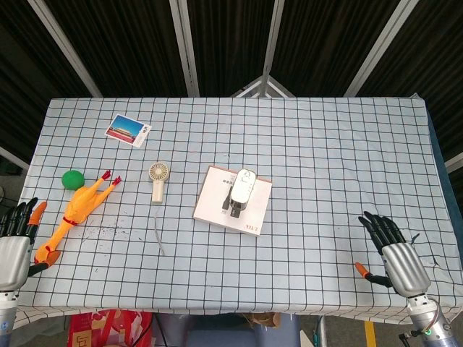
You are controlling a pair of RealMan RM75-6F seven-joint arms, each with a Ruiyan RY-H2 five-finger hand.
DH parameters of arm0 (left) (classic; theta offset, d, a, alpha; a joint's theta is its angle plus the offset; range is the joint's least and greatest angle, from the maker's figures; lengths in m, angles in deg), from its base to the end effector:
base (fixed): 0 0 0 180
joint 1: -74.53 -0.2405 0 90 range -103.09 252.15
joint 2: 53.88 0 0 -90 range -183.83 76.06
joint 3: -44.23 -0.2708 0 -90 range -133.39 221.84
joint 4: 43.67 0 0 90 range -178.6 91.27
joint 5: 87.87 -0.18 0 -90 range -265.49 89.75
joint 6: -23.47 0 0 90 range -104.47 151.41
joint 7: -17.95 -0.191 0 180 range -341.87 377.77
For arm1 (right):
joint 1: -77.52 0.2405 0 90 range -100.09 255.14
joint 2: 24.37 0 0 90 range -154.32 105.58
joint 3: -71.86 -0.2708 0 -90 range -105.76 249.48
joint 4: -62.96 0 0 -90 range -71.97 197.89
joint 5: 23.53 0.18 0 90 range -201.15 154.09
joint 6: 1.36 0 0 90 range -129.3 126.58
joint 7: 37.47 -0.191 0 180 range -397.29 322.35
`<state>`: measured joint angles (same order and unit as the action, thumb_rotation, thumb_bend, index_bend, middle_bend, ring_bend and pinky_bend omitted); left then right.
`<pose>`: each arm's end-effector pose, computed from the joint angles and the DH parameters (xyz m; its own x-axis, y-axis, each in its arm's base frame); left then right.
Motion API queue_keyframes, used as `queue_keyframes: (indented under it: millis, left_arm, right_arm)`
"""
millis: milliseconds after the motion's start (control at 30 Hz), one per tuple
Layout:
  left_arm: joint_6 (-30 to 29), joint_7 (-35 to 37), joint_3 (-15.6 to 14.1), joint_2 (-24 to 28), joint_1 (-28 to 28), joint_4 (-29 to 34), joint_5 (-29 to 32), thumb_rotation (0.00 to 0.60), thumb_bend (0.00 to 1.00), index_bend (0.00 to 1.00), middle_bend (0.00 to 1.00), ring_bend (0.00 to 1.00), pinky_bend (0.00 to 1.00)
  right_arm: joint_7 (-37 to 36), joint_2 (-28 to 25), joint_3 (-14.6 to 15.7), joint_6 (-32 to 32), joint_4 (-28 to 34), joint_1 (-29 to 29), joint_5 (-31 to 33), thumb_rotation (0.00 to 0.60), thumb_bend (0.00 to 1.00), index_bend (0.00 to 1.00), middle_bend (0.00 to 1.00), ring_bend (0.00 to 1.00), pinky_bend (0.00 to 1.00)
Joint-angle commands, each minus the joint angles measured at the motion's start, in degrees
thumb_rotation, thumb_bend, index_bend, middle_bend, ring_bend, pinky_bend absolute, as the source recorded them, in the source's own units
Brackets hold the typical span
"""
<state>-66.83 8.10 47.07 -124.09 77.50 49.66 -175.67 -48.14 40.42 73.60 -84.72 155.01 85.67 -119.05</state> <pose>-0.2985 0.2153 0.1717 0.4398 -0.0707 0.8953 0.8975 -0.0022 -0.4411 -0.2811 -0.2248 0.1578 0.2431 -0.1271 0.9616 -0.9552 -0.2040 0.2145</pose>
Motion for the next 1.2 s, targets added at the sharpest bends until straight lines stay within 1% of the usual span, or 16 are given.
queue_keyframes:
  millis: [33,367,467,500,533,567,600,633,667,733,833,933,1033,1067,1167,1200]
  left_arm:
    - [0.01,-0.05,-0.03,0.0,-0.02,0.01,0.01,0.6,0.12,0.0,0.0,0.0,0.0]
    - [0.0,-0.51,-0.14,0.06,-0.12,0.2,0.0,0.6,0.12,0.0,0.0,0.0,0.0]
    - [0.86,-0.78,0.12,0.13,0.22,0.36,0.78,0.6,0.13,0.0,0.0,0.0,0.0]
    - [1.29,-1.01,0.29,0.21,0.42,0.53,1.16,0.6,0.13,0.0,0.02,0.0,0.02]
    - [1.73,-1.33,0.52,0.28,0.67,0.75,1.56,0.6,0.14,0.0,0.06,0.01,0.05]
    - [2.3,-1.94,0.98,0.35,1.11,1.1,2.14,0.6,0.15,0.0,0.15,0.05,0.11]
    - [2.67,-2.61,1.4,0.33,1.48,1.33,2.56,0.6,0.19,0.0,0.34,0.17,0.26]
    - [3.09,-3.43,1.83,0.27,1.92,1.56,2.98,0.6,0.22,0.0,0.54,0.32,0.43]
    - [3.72,-4.89,2.51,0.0,2.6,1.82,3.68,0.6,0.25,0.0,0.69,0.46,0.57]
    - [5.9,-7.56,3.72,-0.69,4.16,2.39,5.72,0.6,0.29,0.0,0.82,0.6,0.7]
    - [10.11,-11.75,6.06,-1.92,6.94,3.82,10.79,0.6,0.31,0.0,0.93,0.71,0.77]
    - [13.45,-16.95,8.19,-3.65,10.04,3.91,15.14,0.6,0.31,0.02,0.98,0.76,0.79]
    - [16.48,-23.14,9.6,-6.0,13.39,3.03,19.02,0.6,0.31,0.05,1.0,0.8,0.83]
    - [17.7,-25.85,9.83,-7.07,14.73,2.49,20.62,0.6,0.31,0.08,1.0,0.81,0.83]
    - [19.74,-30.59,10.4,-9.65,17.34,1.16,23.97,0.6,0.31,0.18,1.0,0.83,0.83]
    - [20.48,-32.18,10.58,-10.71,18.39,0.41,24.98,0.6,0.31,0.19,1.0,0.83,0.83]
  right_arm:
    - [-0.01,-0.01,-0.01,-0.02,0.02,0.0,0.0,0.6,0.29,0.0,0.0,0.0,0.06]
    - [-0.14,-0.06,0.13,-0.29,-0.01,-0.14,-0.28,0.6,0.29,0.0,0.0,0.0,0.06]
    - [-0.03,0.06,0.11,-0.17,0.12,-0.15,-0.11,0.6,0.29,0.0,0.0,0.0,0.06]
    - [-0.02,0.06,0.06,-0.19,0.16,-0.16,-0.02,0.6,0.29,0.0,0.0,0.0,0.06]
    - [-0.02,0.05,0.03,-0.19,0.17,-0.17,0.06,0.6,0.29,0.0,0.0,0.0,0.06]
    - [-0.15,0.02,-0.02,-0.21,0.23,-0.2,0.19,0.6,0.29,0.0,0.0,0.0,0.06]
    - [-0.28,0.0,-0.06,-0.25,0.27,-0.21,0.25,0.6,0.29,0.0,0.0,0.0,0.06]
    - [-0.35,-0.02,-0.08,-0.29,0.28,-0.22,0.26,0.6,0.29,0.0,0.0,0.0,0.06]
    - [-0.41,-0.05,-0.08,-0.35,0.26,-0.24,0.22,0.6,0.29,0.0,0.0,0.0,0.06]
    - [-0.5,-0.07,0.05,-0.28,0.25,-0.23,0.07,0.6,0.29,0.0,0.0,0.0,0.06]
    - [-0.64,-0.11,0.18,-0.31,0.18,-0.24,-0.19,0.6,0.29,0.0,0.0,0.0,0.06]
    - [-0.89,-0.14,0.16,-0.36,0.2,-0.23,-0.22,0.6,0.29,0.0,0.0,0.0,0.06]
    - [-1.05,-0.21,0.16,-0.22,0.22,-0.16,-0.18,0.6,0.29,0.0,0.0,0.0,0.06]
    - [-1.12,-0.23,0.15,-0.2,0.22,-0.12,-0.2,0.6,0.29,0.0,0.0,0.0,0.06]
    - [-1.29,-0.29,0.12,-0.21,0.25,-0.09,-0.21,0.6,0.29,0.0,0.0,0.0,0.06]
    - [-1.42,-0.33,0.13,-0.19,0.27,-0.09,-0.19,0.6,0.29,0.0,0.0,0.0,0.06]
